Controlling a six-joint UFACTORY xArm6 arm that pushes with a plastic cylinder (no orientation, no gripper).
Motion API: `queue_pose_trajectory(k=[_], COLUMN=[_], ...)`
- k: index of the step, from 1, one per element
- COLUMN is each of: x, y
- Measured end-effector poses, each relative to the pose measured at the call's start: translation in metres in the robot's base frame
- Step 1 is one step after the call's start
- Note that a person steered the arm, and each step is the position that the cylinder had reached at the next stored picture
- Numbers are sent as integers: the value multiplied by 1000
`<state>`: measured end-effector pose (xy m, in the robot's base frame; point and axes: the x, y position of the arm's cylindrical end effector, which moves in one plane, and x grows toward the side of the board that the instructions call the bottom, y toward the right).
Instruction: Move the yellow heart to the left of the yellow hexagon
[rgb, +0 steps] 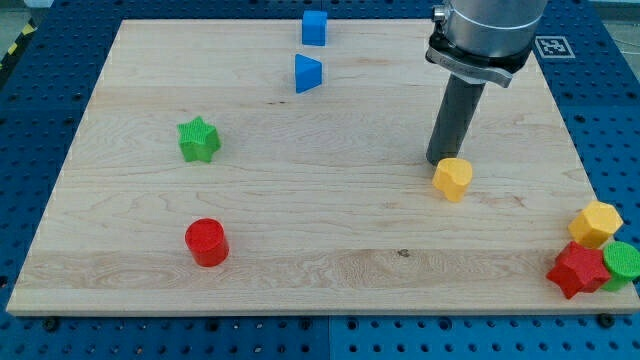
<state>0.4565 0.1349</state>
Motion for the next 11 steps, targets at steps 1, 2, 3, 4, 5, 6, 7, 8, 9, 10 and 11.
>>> queue_pose_trajectory(k=[1,2,3,4,5,6,7,8,9,10,11], x=[6,6,6,11,30,35,47,50,60,62,69], y=[0,-12,-27,-24,-13,-5,16,31,43,50,51])
